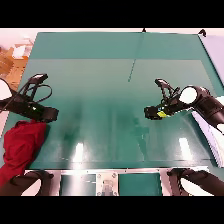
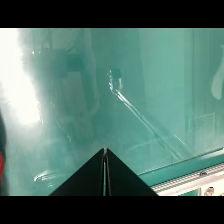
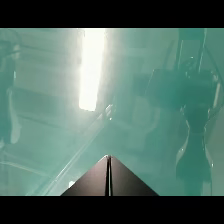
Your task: Fold the shirts.
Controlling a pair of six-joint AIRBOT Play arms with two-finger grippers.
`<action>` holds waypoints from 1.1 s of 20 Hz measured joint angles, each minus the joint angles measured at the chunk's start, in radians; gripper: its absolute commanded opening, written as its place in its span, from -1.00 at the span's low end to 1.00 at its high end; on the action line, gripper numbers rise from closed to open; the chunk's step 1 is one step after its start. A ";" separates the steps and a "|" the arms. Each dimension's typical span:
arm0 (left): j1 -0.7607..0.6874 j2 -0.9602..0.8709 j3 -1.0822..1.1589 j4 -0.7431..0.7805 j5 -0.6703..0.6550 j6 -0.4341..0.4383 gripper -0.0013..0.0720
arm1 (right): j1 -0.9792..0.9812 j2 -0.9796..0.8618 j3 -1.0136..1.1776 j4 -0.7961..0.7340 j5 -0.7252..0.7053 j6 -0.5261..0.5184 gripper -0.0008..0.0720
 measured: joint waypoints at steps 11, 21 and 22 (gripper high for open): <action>0.001 0.001 -0.083 0.490 -0.129 -0.170 0.99 | 0.000 0.000 0.000 0.000 0.000 0.000 -0.93; 0.020 -0.099 -0.419 0.705 0.307 -0.231 -0.51 | 0.000 0.000 0.000 0.000 0.000 0.000 -0.93; 0.032 -0.121 -0.430 0.713 0.336 -0.232 -0.90 | 0.000 0.000 0.000 0.000 0.000 0.000 -0.93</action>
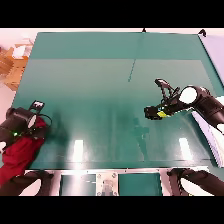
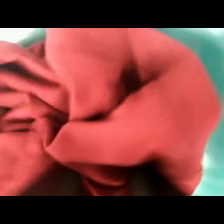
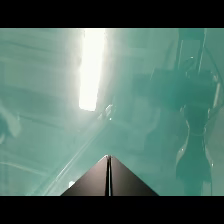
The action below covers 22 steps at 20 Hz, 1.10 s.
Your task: Fold the shirts.
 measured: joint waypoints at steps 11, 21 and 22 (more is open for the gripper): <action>-0.050 -0.063 0.425 -0.163 -0.185 0.151 -0.90 | 0.000 0.000 0.000 0.000 0.000 0.000 -0.93; -0.468 -0.132 0.916 -0.427 -0.107 0.116 -0.51 | 0.000 0.000 0.000 0.000 -0.001 0.000 -0.93; -0.484 -0.166 0.915 -0.459 -0.076 0.113 0.59 | 0.000 0.000 0.000 0.000 -0.001 0.000 -0.93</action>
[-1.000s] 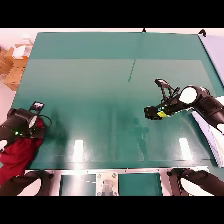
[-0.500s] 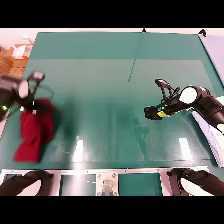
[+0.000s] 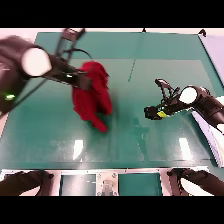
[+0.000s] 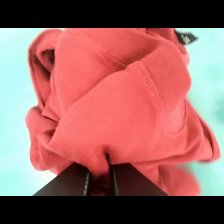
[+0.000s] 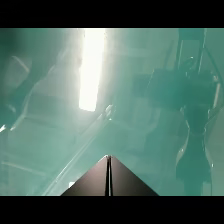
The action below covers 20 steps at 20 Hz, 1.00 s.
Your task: Fold the shirts.
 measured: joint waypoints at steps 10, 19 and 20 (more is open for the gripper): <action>0.187 -0.156 0.044 -0.131 -0.103 -0.012 0.93 | -0.067 -0.026 0.032 0.037 -0.040 -0.033 0.22; 0.335 -0.153 -0.374 -0.424 -0.006 0.074 0.93 | -0.064 -0.332 0.037 0.356 -0.060 -0.211 0.19; 0.338 -0.153 -0.432 -0.502 0.047 0.110 0.93 | -0.046 -0.361 0.037 0.386 -0.062 -0.227 0.09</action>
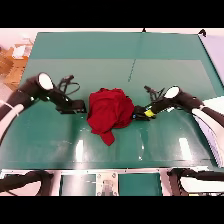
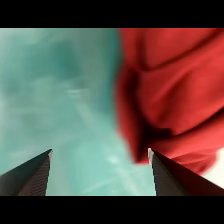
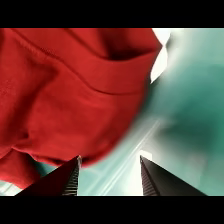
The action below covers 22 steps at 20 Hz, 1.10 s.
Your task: Fold the shirts.
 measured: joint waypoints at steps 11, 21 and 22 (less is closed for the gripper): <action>-0.071 0.015 -0.203 -0.371 0.361 0.246 -0.90 | 0.008 -0.064 0.100 0.155 0.066 -0.137 -0.93; -0.076 0.301 0.456 -0.101 0.107 0.121 -0.90 | -0.171 0.357 0.571 0.169 0.235 -0.121 -0.93; -0.076 0.315 0.543 -0.075 0.078 0.102 -0.90 | -0.182 0.410 0.612 0.166 0.221 -0.121 -0.93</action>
